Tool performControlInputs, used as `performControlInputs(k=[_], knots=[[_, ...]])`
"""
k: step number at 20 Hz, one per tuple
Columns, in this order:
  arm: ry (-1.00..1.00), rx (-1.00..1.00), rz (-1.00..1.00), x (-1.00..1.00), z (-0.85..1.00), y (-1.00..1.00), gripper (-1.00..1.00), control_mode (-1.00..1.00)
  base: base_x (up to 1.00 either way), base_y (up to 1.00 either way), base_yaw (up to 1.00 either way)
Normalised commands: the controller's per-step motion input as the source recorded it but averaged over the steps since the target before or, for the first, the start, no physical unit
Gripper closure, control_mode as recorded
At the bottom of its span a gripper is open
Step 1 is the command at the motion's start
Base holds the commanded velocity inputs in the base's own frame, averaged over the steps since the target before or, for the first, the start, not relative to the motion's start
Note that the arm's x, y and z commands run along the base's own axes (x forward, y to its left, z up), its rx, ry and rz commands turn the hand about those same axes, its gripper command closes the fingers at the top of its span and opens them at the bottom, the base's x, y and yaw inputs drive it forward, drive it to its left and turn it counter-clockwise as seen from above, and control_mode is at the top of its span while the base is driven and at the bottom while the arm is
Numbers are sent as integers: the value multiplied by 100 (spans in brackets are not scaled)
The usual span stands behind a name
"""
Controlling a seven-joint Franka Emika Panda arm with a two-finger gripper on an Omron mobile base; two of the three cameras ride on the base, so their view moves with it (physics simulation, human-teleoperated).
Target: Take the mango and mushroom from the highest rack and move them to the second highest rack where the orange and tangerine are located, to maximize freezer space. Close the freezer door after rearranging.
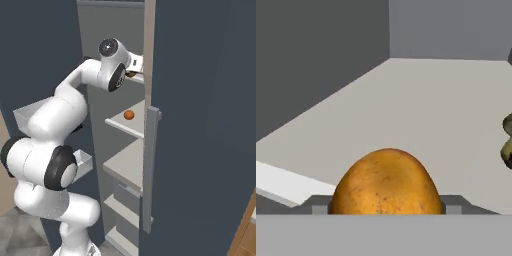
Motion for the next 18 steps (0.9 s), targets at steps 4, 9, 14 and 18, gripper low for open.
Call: performControlInputs(k=[4, 9, 14, 18], knots=[[0, 0, 0, -100, 0, 0, 100, -100, 0, 0, 0], [2, 0, 0, -100, -7, 4, 100, -100, 0, 0, 0], [10, -2, 0, -72, -38, 10, 100, -100, 0, 0, 0], [17, -6, 0, -20, -53, 9, 100, -100, 0, 0, 0]])
